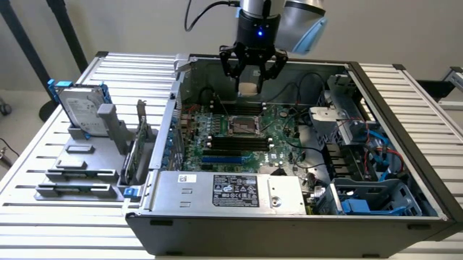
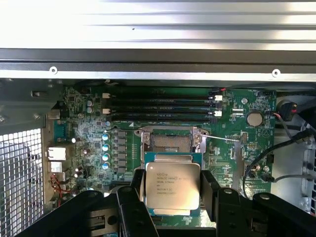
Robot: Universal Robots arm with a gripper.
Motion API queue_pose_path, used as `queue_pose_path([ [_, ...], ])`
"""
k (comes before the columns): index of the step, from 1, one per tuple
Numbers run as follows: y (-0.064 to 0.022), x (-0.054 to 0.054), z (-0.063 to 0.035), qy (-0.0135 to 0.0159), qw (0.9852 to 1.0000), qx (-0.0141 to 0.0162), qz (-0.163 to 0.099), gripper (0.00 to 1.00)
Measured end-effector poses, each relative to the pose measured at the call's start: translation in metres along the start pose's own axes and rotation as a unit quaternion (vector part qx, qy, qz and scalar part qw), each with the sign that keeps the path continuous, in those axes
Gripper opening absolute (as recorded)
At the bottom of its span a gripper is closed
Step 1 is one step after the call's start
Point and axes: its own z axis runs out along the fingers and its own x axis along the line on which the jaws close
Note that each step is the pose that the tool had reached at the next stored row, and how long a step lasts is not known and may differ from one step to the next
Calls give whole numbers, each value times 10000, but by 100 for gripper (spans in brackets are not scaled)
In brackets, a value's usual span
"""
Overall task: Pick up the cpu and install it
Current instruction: 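Place the cpu into insertion slot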
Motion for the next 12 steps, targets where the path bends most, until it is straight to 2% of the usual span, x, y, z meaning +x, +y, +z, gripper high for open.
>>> queue_pose_path([
  [2, -1, 0, 2, 0, 10000, -1, 21, 55],
  [6, -1, -1, 15, -7, 9993, -10, 371, 55],
  [9, -2, -1, 28, -11, 9979, -18, 640, 55],
  [12, -2, -1, 42, -16, 9958, -25, 917, 55],
])
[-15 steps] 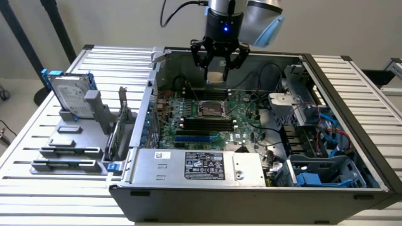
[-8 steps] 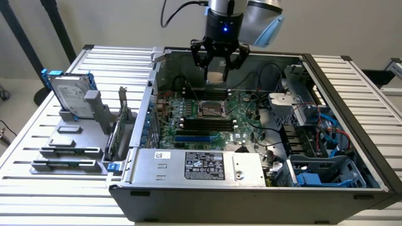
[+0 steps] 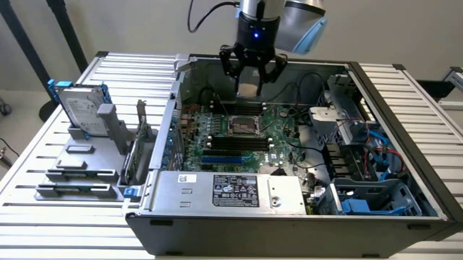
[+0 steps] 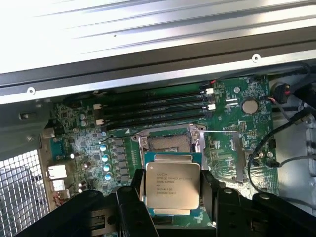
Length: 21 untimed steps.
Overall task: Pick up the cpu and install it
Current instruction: 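Place the cpu into insertion slot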
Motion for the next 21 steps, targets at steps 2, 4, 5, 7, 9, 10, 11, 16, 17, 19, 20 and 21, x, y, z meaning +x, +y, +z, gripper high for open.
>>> queue_pose_path([
  [2, 0, 0, 10, -4, 9998, -5, 183, 55],
  [4, 0, -1, 19, -7, 9993, -10, 362, 55],
  [5, -1, -1, 24, -8, 9990, -13, 452, 55],
  [7, 0, -1, 34, -12, 9980, -18, 631, 55],
  [9, -1, -1, 44, -15, 9967, -23, 813, 55],
  [10, -1, -1, 48, -17, 9959, -25, 903, 55],
  [11, -1, -2, 54, -18, 9951, -28, 993, 55],
  [16, -2, -2, 84, -27, 9894, -40, 1449, 55],
  [17, -2, -2, 90, -29, 9881, -42, 1538, 55],
  [19, -2, -3, 102, -32, 9852, -48, 1713, 55],
  [20, -2, -3, 109, -34, 9835, -50, 1809, 55],
  [21, -2, -3, 115, -35, 9819, -52, 1892, 55],
])
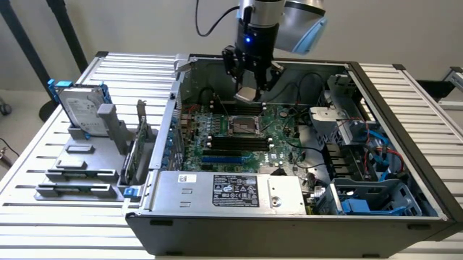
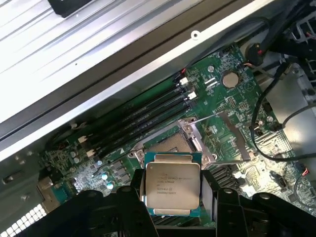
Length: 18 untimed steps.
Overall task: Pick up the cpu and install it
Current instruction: 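Place the cpu into insertion slot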
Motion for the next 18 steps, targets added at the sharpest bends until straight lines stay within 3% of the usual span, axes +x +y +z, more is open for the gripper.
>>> queue_pose_path([
  [5, -1, -1, 36, -8, 9990, -13, 458, 55],
  [9, -1, -2, 65, -15, 9967, -22, 817, 55],
  [14, -2, -3, 103, -24, 9919, -35, 1271, 55],
  [18, -3, -4, 132, -30, 9866, -45, 1633, 55],
])
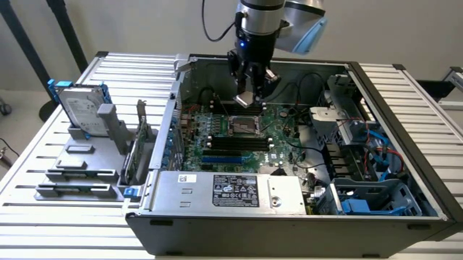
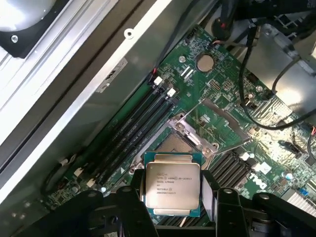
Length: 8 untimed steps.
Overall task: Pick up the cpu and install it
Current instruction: 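Place the cpu into insertion slot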
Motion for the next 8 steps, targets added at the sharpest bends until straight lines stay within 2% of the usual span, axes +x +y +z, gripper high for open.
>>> queue_pose_path([
  [4, -1, -1, 29, -7, 9993, -10, 362, 55],
  [8, -1, -2, 60, -13, 9973, -21, 729, 55],
])
